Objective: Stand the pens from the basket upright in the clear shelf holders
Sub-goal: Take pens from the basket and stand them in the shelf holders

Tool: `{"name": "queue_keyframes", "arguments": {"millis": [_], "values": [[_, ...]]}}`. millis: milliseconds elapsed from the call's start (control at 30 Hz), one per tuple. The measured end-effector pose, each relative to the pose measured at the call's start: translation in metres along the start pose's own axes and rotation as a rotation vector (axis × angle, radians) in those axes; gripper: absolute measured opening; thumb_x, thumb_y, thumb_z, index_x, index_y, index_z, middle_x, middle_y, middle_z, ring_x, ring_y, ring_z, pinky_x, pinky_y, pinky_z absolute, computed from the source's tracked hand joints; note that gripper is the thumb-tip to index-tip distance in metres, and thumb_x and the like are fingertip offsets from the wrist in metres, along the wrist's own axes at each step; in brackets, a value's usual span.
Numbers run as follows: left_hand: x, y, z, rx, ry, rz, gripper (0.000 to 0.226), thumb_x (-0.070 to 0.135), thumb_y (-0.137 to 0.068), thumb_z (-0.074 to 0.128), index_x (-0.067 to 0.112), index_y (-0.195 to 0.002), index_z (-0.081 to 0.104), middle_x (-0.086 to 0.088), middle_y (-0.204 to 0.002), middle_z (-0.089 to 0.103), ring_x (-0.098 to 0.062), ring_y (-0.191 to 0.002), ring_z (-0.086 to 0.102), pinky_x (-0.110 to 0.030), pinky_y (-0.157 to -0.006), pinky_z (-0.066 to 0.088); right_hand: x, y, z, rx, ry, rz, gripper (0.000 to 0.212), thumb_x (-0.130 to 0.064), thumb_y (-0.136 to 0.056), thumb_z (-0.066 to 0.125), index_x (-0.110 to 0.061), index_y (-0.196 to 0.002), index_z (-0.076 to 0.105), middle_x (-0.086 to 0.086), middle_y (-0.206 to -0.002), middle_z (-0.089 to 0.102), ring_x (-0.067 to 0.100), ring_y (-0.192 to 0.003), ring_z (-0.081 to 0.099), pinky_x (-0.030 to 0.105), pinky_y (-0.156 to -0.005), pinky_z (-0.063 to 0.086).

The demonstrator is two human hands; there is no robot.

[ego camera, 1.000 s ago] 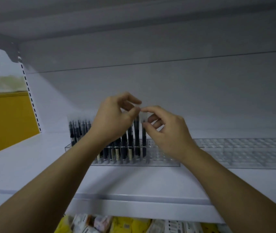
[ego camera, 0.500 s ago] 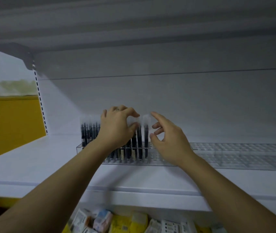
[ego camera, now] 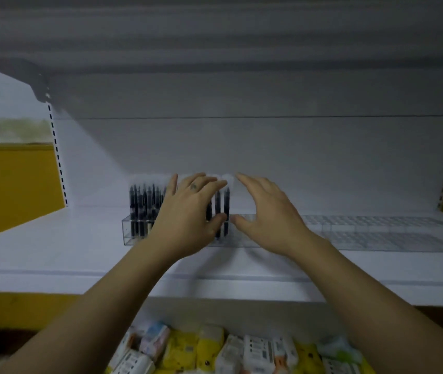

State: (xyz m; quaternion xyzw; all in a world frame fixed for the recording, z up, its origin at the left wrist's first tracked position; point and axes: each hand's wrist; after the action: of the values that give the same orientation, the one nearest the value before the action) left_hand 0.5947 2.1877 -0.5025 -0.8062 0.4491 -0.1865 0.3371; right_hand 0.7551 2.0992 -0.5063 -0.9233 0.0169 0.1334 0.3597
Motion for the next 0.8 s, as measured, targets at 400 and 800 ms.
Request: {"name": "queue_keyframes", "arguments": {"millis": [400,800], "values": [[0.051,0.127,0.038,0.121,0.262,-0.018,0.047,0.033,-0.087,0.061,0.012,-0.129,0.058,-0.005,-0.132,0.056,-0.025,-0.126,0.047,-0.042,-0.105,0.040,0.000,0.139,0.019,0.160,0.024,0.005,0.057,-0.027,-0.083,0.070,-0.016,-0.136,0.052,0.002,-0.139,0.051,0.021,-0.133,0.041,0.036,-0.111,0.028],[0.103,0.249,0.143,-0.274,0.417,-0.174,0.051,0.040,-0.087,0.063,0.017,-0.132,0.056,-0.004,-0.134,0.056,-0.027,-0.124,0.049,-0.043,-0.099,0.043,0.044,0.300,0.109,-0.169,0.041,0.320,0.060,-0.037,-0.085,0.067,-0.021,-0.139,0.048,0.001,-0.141,0.047,0.023,-0.132,0.039,0.037,-0.110,0.029]]}}
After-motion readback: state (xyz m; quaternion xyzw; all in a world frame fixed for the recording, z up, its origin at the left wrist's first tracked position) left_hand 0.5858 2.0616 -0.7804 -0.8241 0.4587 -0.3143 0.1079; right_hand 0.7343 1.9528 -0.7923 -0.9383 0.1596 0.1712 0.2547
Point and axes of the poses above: each hand's wrist, its own y-axis away from the middle knuckle, its own z-axis out of the palm, x = y × z
